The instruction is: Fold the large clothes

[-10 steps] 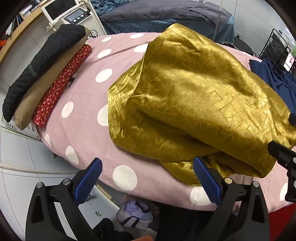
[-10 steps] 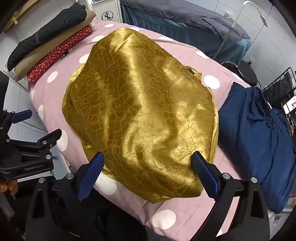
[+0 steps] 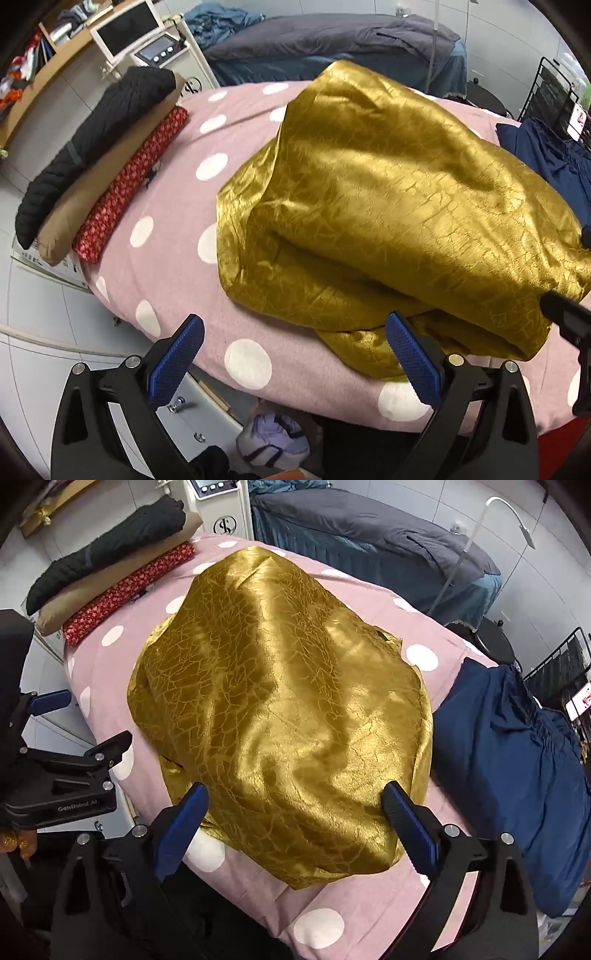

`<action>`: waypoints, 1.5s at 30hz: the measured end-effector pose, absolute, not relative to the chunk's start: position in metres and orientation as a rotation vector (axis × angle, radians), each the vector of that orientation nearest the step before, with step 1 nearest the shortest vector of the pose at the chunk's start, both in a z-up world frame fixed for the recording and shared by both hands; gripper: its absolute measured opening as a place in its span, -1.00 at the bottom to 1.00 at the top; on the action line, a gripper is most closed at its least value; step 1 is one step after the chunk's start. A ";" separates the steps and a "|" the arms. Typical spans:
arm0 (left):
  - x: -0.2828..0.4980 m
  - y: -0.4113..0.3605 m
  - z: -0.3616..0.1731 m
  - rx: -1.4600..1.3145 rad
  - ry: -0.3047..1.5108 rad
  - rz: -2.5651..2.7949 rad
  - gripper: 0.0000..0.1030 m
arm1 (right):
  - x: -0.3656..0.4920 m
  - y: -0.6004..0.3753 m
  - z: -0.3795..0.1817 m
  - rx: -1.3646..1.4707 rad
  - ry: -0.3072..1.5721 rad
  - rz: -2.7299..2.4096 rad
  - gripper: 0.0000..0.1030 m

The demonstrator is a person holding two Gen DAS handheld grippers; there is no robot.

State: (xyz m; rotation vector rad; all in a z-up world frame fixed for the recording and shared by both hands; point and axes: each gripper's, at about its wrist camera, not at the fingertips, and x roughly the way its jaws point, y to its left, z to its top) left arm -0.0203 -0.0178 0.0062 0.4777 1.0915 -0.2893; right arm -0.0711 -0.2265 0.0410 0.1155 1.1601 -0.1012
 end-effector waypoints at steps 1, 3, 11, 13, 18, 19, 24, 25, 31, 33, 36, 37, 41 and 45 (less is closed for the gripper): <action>-0.022 -0.020 0.007 0.472 1.090 -0.289 0.87 | -0.075 -0.227 0.042 0.117 1.154 -0.096 0.82; -0.022 -0.019 0.008 0.449 1.091 -0.291 0.87 | -0.082 -0.228 0.045 0.115 1.138 -0.088 0.82; -0.036 -0.030 0.010 0.431 1.058 -0.297 0.87 | -0.103 -0.236 0.039 0.118 1.088 -0.076 0.82; -0.036 -0.028 0.011 0.397 1.086 -0.294 0.87 | -0.103 -0.235 0.038 0.125 1.094 -0.073 0.82; -0.041 -0.030 0.016 0.413 1.053 -0.276 0.87 | -0.113 -0.236 0.043 0.127 1.080 -0.065 0.82; -0.042 -0.030 0.016 0.417 1.052 -0.280 0.87 | -0.114 -0.236 0.043 0.125 1.078 -0.067 0.82; -0.042 -0.029 0.018 0.411 1.049 -0.292 0.87 | -0.118 -0.232 0.042 0.125 1.074 -0.064 0.82; -0.042 -0.029 0.018 0.415 1.047 -0.293 0.87 | -0.118 -0.231 0.042 0.122 1.076 -0.068 0.82; -0.042 -0.029 0.017 0.415 1.045 -0.306 0.87 | -0.119 -0.230 0.040 0.133 1.075 -0.086 0.82; -0.041 -0.027 0.016 0.411 1.047 -0.310 0.87 | -0.118 -0.230 0.039 0.134 1.078 -0.091 0.82; -0.041 -0.026 0.016 0.412 1.048 -0.312 0.87 | -0.118 -0.229 0.038 0.135 1.082 -0.097 0.82; -0.040 -0.025 0.015 0.410 1.049 -0.313 0.87 | -0.119 -0.228 0.037 0.136 1.082 -0.098 0.82; -0.040 -0.023 0.016 0.399 1.052 -0.316 0.87 | -0.119 -0.227 0.037 0.130 1.085 -0.107 0.82; -0.041 -0.021 0.015 0.390 1.057 -0.320 0.87 | -0.120 -0.226 0.037 0.127 1.085 -0.111 0.82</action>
